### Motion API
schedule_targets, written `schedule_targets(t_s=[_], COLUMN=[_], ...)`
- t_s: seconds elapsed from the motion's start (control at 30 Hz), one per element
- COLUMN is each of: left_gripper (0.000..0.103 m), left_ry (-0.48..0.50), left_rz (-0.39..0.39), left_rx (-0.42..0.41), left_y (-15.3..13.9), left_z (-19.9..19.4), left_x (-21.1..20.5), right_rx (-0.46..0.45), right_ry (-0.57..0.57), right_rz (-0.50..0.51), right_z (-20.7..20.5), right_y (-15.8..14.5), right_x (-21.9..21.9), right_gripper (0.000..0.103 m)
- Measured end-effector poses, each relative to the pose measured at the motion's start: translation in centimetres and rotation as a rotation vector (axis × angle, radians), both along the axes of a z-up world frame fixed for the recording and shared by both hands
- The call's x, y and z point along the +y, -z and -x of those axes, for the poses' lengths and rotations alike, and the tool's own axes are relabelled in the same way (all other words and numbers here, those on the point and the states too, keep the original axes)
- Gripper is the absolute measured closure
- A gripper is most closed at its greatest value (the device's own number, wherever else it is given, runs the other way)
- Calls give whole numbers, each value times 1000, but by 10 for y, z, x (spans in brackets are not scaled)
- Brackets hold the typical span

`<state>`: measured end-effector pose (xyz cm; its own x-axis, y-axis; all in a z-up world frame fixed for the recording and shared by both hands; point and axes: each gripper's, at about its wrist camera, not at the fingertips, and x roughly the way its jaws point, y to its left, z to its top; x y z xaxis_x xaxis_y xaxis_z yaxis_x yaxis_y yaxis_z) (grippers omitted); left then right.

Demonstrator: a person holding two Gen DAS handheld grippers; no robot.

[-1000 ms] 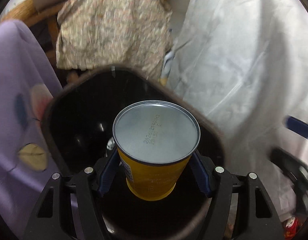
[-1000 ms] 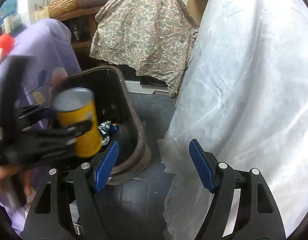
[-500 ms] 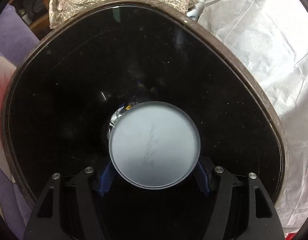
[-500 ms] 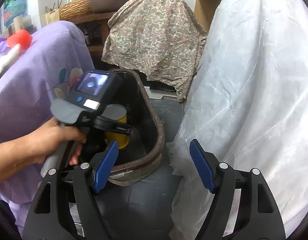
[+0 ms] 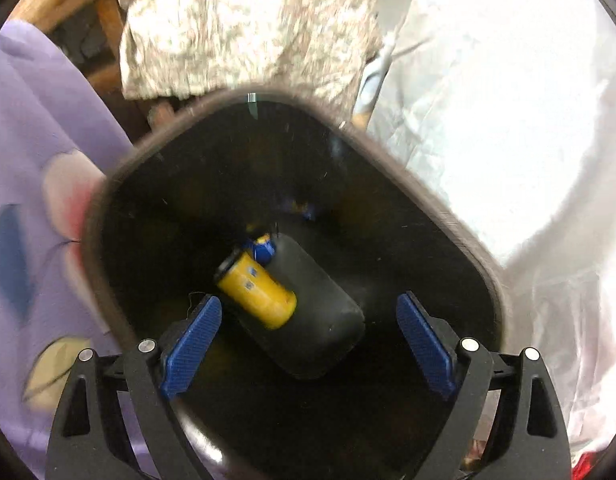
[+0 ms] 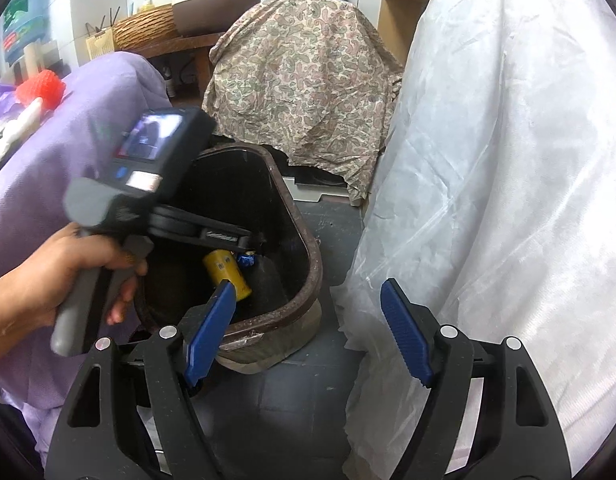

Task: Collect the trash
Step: 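Grasp the white tissue with the right tool while the left tool returns to the table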

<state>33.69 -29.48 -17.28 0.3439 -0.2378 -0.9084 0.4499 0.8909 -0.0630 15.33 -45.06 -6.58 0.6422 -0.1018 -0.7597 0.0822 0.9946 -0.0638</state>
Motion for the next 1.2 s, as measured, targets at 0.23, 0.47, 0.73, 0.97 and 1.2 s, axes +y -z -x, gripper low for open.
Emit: schedule_targets(t_s=[0.23, 0.47, 0.73, 0.97, 1.2], left_gripper=[12, 12, 12, 12, 12], left_ry=[38, 70, 91, -50, -270], left_rz=[89, 159, 242, 210, 126], left_rx=[-158, -227, -326, -390, -447], left_y=[-53, -99, -144, -163, -172], left_z=[59, 100, 144, 159, 165], left_x=[26, 54, 118, 203, 309], right_rx=[-38, -129, -165, -167, -191], right_ry=[11, 61, 31, -173, -370], right_rz=[65, 99, -44, -234, -303], right_z=[13, 33, 24, -2, -24], right_y=[-11, -41, -66, -76, -93], right_x=[5, 3, 10, 84, 172], right_gripper=[21, 21, 20, 20, 20])
